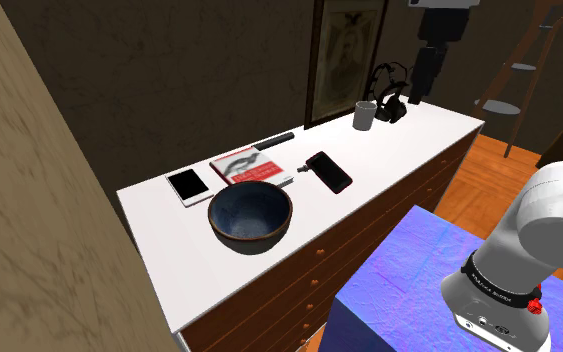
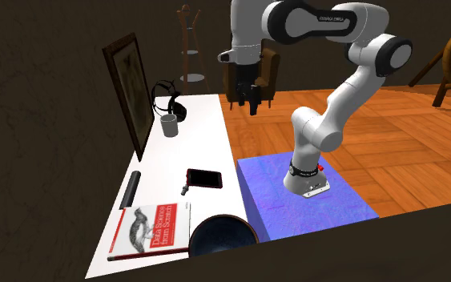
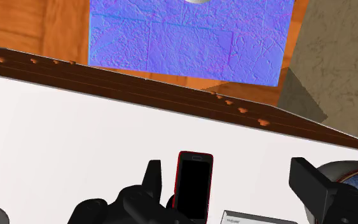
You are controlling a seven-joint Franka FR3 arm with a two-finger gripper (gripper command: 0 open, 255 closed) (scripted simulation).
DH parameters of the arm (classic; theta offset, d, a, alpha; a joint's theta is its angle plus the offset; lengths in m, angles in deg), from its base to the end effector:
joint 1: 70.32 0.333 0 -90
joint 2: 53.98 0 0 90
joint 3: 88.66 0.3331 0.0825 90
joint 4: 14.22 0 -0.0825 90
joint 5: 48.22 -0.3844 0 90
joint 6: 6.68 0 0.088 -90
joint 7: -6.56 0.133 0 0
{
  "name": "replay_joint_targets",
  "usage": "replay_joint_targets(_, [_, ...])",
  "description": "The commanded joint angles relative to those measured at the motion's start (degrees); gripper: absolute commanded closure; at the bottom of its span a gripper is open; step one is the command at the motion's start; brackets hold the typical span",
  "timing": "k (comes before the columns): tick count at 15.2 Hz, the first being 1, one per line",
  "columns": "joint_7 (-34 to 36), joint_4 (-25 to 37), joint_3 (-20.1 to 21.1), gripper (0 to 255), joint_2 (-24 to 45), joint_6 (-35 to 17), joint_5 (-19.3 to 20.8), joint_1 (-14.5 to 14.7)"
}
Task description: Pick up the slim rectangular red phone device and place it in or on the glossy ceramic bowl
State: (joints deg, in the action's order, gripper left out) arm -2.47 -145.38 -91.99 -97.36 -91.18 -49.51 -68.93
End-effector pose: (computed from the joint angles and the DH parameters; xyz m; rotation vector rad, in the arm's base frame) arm 0.2924 -0.0124 0.5910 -3.0656 -0.2184 0.0805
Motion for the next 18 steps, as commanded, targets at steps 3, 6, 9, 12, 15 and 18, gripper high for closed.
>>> replay_joint_targets(3, [-4.6, -0.8, -4.8, 0, 2.4, -2.6, -1.9, 0.2])
replay_joint_targets(6, [-12.1, -1.3, -11.9, 0, 7.3, -6.0, -5.4, 1.0])
replay_joint_targets(9, [-20.3, -0.6, -18.8, 0, 13.8, -8.4, -10.2, 2.4])
replay_joint_targets(12, [-29.5, 1.3, -25.5, 0, 22.0, -9.2, -16.4, 4.5])
replay_joint_targets(15, [-39.7, 4.5, -31.4, 0, 32.2, -7.6, -24.3, 6.5])
replay_joint_targets(18, [-50.3, 9.0, -35.1, 0, 44.4, -2.9, -33.6, 6.8])
